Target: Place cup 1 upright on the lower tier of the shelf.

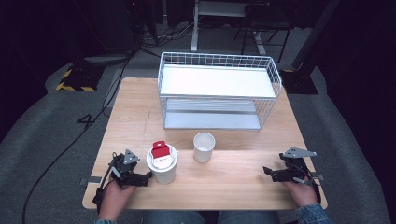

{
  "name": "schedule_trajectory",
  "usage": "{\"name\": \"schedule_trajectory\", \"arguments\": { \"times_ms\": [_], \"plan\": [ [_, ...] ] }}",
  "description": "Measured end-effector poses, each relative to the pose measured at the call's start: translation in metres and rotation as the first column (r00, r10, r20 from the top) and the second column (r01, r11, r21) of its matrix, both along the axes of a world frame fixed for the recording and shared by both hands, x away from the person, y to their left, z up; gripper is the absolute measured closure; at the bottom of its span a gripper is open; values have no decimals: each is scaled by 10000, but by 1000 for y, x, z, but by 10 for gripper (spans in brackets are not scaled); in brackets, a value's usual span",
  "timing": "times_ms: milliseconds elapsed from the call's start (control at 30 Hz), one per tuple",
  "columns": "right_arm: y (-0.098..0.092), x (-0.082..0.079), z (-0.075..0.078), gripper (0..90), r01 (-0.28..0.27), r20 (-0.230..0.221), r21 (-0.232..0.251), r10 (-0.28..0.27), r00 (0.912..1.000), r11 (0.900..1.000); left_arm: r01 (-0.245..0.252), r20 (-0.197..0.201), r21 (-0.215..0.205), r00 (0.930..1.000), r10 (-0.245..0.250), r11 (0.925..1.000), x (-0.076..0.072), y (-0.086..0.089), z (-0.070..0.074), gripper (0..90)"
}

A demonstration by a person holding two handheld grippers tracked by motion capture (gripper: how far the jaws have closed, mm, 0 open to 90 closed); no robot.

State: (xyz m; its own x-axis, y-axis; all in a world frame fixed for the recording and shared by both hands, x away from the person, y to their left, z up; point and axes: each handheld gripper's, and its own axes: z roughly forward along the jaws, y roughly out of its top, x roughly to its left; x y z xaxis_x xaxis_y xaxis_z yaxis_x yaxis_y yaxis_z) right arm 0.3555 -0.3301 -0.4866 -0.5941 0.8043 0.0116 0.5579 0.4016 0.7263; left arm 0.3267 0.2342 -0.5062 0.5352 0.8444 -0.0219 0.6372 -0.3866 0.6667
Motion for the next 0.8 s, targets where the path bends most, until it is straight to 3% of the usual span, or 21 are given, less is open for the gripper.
{"name": "schedule_trajectory", "arguments": {
  "times_ms": [333,800],
  "plan": [
    [14,-3,25,51,-459,457,180,451,9979,9988,-5,2,-1,10000,5,10000,0,0,0,2],
    [51,-3,48,67,-1552,880,386,1513,9846,9871,-5,3,-5,10000,5,10000,0,0,0,2]
  ]
}}
